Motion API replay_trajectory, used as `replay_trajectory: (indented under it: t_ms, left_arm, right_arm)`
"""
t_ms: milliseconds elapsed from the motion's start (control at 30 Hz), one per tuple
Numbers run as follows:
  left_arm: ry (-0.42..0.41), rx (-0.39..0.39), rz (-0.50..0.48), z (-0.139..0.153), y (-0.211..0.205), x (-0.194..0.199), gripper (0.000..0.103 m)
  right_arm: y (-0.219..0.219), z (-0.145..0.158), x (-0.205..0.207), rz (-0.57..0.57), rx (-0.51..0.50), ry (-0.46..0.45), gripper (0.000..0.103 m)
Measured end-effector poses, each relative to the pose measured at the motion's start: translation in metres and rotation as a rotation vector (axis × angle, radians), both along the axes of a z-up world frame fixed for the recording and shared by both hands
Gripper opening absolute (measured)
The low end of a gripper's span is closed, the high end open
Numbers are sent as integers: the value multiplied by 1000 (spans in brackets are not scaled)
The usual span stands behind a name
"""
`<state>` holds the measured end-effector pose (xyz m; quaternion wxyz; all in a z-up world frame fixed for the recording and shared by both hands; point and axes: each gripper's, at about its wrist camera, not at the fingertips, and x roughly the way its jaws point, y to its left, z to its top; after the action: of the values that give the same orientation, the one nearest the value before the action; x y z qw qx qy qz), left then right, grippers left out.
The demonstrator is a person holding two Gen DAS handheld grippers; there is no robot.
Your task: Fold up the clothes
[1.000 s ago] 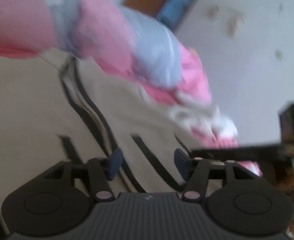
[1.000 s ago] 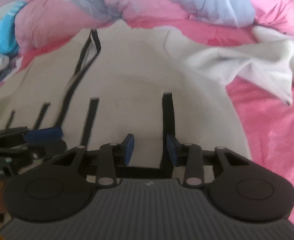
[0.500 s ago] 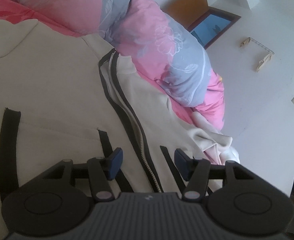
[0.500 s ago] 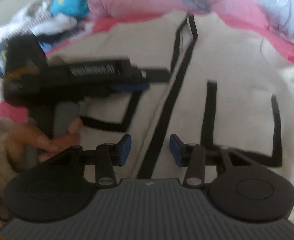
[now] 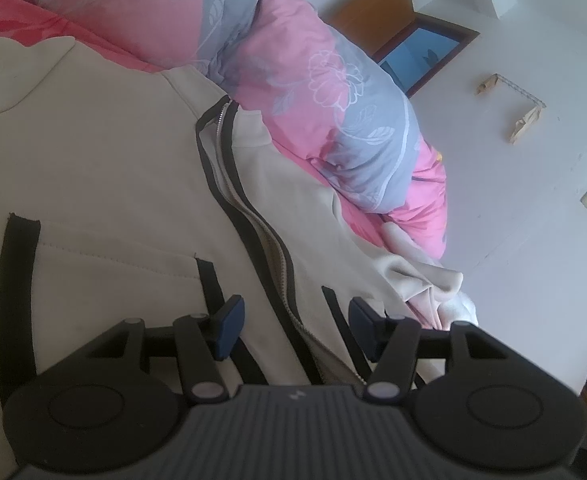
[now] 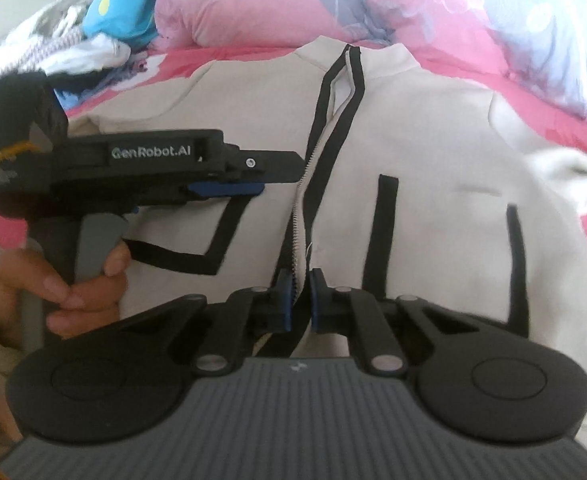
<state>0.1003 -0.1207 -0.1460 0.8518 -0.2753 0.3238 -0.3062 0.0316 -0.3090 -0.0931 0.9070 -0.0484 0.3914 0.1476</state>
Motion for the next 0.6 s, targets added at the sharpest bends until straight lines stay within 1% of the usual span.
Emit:
replay_trajectory:
  t_ms: [100,233,333,367,433,467,533,600]
  left_arm:
    - [-4,4,-1,0,-1,-1,60]
    - [-8,11,-4,1,-2,-1,60]
    - [-11,15,-4,1,-2,-1,61]
    - [-11,16,-4,1,-3,-1,61]
    - [-12,19,-4,1,-3,-1,61]
    - [-12,20,-4,1,-3,-1,61]
    - [-13,21,-4,1,-3,-1,61]
    - [-14,22,-4,1,-3,-1,60]
  right_arm:
    - [2,0,3,6,-19,-13,6]
    - [6,-2,7,24,-18,-22,7]
    - [10,-5,5,39,-20,-31,10]
    - [10,-4,3,41,-17,-38,13]
    - [7,0,-2,37,0,-50,29]
    - [4,4,-5,29,10,-61,33]
    - [-3,10,-12,9,32,-80,44]
    - [-14,17,-21,-21,64,-96,45]
